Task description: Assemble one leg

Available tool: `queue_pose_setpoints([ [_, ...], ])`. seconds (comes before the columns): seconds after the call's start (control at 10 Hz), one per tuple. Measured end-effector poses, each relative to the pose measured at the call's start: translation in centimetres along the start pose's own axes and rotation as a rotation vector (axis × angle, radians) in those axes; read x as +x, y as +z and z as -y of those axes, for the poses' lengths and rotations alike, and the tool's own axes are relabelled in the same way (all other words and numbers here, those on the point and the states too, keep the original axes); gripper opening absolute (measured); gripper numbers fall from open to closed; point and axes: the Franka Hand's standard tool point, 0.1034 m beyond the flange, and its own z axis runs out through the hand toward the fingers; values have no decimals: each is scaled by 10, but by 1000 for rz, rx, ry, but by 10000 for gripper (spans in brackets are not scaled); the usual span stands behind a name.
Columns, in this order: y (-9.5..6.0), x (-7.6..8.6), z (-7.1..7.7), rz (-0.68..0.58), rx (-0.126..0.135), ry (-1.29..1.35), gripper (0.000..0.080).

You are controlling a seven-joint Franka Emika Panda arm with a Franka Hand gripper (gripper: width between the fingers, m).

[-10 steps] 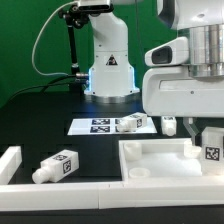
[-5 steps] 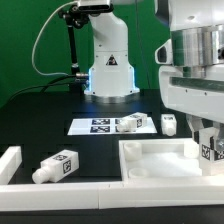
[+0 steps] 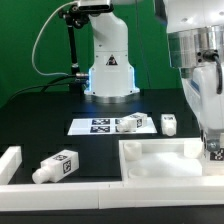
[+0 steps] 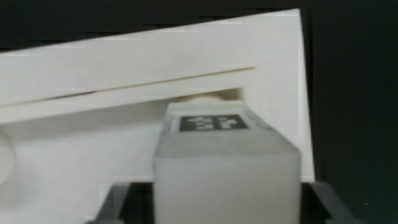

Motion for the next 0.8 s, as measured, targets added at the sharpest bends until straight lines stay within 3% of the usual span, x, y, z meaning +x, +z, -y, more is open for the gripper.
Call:
queue_pose_setpoints([
  [0.2, 0, 1, 0, 46, -7, 226, 288],
  [0.5, 0, 2, -1, 42, -2, 213, 289],
  [0.7, -11, -6, 3, 54, 15, 197, 555],
  [0.8, -27, -9, 10, 70, 32, 162, 555],
])
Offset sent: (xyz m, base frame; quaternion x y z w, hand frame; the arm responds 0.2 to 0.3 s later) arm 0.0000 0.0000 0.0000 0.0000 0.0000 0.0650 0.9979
